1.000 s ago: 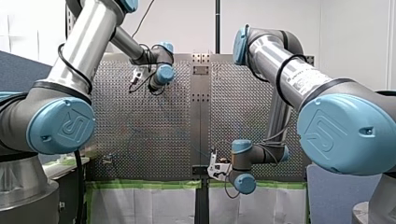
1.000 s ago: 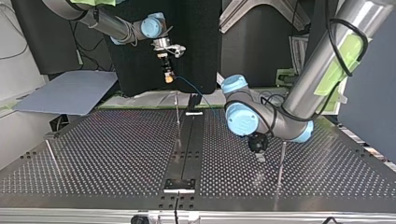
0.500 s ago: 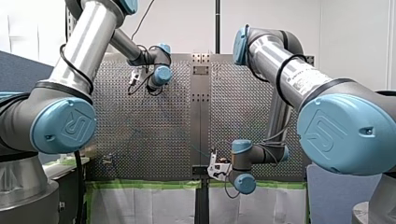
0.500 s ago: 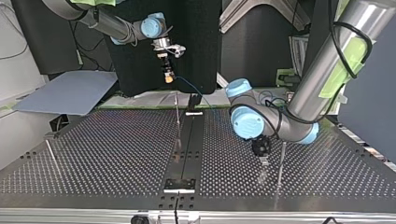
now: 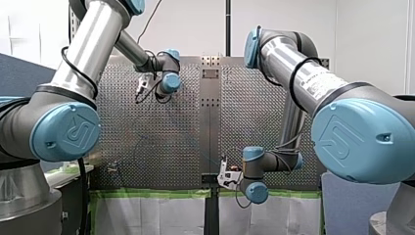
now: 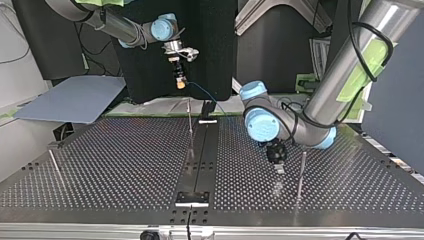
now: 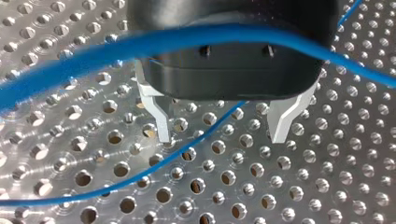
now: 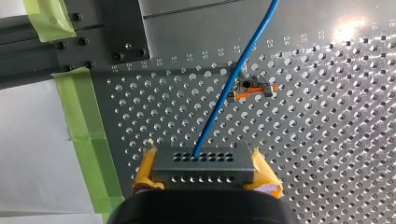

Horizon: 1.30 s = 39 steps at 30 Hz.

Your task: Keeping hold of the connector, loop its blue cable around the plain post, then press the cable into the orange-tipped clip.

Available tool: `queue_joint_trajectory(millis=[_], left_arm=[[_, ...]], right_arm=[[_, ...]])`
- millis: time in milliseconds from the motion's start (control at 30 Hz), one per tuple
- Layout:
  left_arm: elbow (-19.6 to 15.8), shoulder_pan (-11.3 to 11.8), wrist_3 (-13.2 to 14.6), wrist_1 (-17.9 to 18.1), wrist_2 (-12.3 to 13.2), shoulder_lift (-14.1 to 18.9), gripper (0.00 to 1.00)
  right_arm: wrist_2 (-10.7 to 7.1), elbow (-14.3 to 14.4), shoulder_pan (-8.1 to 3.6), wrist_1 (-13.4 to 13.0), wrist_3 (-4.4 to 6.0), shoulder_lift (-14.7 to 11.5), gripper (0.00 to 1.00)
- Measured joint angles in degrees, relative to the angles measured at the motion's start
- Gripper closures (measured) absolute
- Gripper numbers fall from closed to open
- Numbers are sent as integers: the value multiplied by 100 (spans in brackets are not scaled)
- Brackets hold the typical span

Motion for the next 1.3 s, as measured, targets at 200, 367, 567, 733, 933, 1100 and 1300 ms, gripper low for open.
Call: queue_joint_trajectory(millis=[200, 367, 567, 733, 933, 1100, 1300], left_arm=[[-196, -29, 24, 266, 49, -1, 0], [-301, -100, 60, 403, 86, -27, 0], [-314, -363, 314, 486, -94, -278, 0], [-348, -548, 546, 618, -308, -465, 0], [-500, -635, 868, 819, -483, -639, 0], [-520, -764, 1116, 973, -622, -807, 0], [-525, -822, 1157, 991, -492, -842, 0]], right_arm=[[0, 0, 0, -9, 10, 0, 100], [0, 0, 0, -12, 30, 0, 100], [0, 0, 0, -4, 35, 0, 100], [0, 0, 0, -3, 35, 0, 100], [0, 0, 0, -1, 36, 0, 100], [0, 0, 0, 2, 39, 0, 100], [0, 0, 0, -13, 43, 0, 100]])
